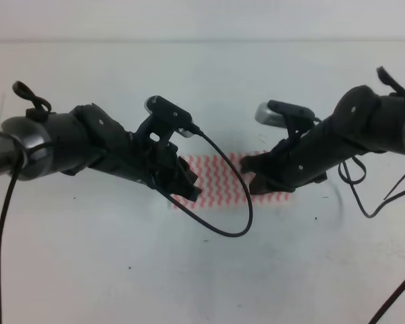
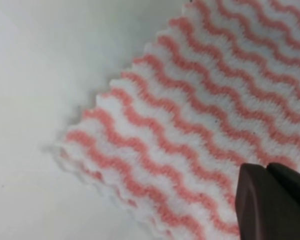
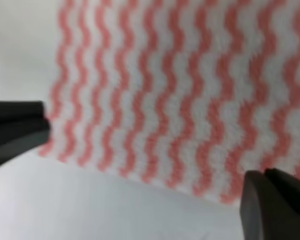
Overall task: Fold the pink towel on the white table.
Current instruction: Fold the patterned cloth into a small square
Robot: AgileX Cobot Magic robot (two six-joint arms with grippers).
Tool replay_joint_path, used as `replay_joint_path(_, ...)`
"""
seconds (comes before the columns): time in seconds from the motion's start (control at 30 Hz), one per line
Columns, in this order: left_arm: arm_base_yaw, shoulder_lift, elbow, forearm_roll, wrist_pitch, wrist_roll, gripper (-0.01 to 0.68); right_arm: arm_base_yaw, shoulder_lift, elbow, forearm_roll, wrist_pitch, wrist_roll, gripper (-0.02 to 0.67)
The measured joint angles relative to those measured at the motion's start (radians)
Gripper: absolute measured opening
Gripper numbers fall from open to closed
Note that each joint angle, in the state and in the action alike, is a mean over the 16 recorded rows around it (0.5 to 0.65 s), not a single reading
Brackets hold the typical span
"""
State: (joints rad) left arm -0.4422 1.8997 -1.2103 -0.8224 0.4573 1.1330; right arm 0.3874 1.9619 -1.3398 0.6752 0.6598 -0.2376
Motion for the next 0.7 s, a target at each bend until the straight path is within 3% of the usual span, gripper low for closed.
replay_joint_path(0.7,0.000,0.000,0.000,0.001,0.007,0.000,-0.005,-0.017,0.002,0.000,-0.080,0.005,0.048,-0.018)
